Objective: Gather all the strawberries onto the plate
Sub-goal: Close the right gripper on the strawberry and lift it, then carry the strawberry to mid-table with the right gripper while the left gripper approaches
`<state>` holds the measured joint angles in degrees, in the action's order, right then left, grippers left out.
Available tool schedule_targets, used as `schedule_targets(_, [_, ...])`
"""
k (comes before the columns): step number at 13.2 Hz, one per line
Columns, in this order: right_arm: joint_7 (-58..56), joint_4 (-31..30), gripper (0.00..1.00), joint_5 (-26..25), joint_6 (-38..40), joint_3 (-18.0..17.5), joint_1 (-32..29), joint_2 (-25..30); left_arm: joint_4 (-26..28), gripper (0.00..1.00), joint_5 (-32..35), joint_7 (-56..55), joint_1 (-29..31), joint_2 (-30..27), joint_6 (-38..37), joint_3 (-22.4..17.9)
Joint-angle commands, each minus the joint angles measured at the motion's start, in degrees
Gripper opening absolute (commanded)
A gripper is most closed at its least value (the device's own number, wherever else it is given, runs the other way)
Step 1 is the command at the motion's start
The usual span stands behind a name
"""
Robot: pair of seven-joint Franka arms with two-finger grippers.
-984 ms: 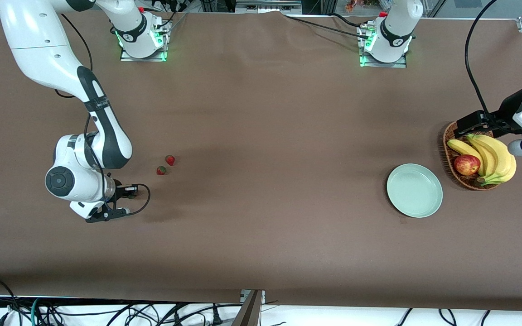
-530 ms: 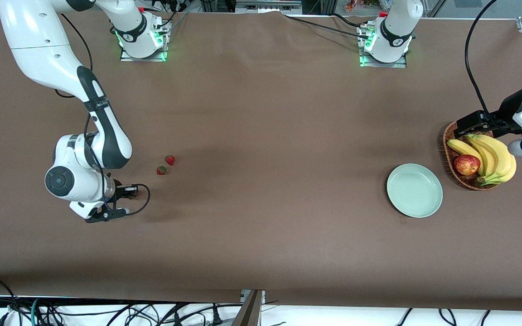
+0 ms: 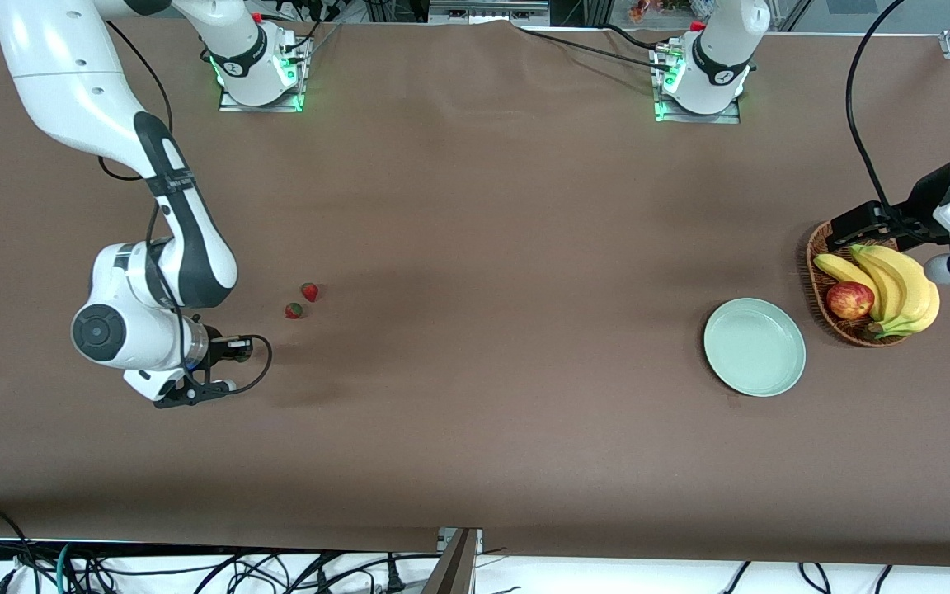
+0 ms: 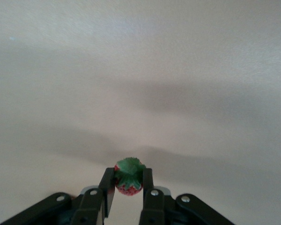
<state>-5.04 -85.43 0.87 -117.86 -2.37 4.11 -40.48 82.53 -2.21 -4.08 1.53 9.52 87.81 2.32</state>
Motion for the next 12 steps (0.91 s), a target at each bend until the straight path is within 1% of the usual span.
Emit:
schedule_targets(1, [1.9, 6.0, 0.18, 1.0, 8.2, -0.3, 1.2, 0.6, -1.6, 1.0, 0.1, -0.3, 0.1, 0.7, -0.6, 0.1])
schedule_targets(3, [4.2, 10.6, 0.18, 1.0, 15.0, -0.3, 2.3, 0.6, -1.5, 1.0, 0.1, -0.3, 0.1, 0.7, -0.6, 0.1])
schedule_targets(5, [7.9, 12.9, 0.18, 1.0, 19.1, -0.3, 4.5, 0.7, -1.6, 1.0, 0.1, -0.3, 0.2, 0.7, -0.6, 0.1])
schedule_targets(6, [10.1, 13.3, 0.19, 1.1, 19.9, -0.4, 5.5, 1.0, -1.5, 1.0, 0.1, -0.3, 0.2, 0.7, -0.6, 0.1])
schedule_targets(9, [17.8, 13.4, 0.19, 4.0, 21.9, -0.8, 9.1, 2.1, -1.6, 1.0, 0.1, -0.3, 0.1, 0.7, -0.6, 0.1])
schedule_targets(11, [21.4, 14.2, 0.19, 4.6, 22.2, -0.8, 11.7, 2.6, -1.6, 1.0, 0.1, -0.3, 0.1, 0.7, -0.6, 0.1])
schedule_targets(12, [24.1, 14.3, 0.2, 6.0, 22.2, -0.8, 13.0, 2.6, -1.6, 1.0, 0.1, -0.3, 0.1, 0.7, -0.6, 0.1])
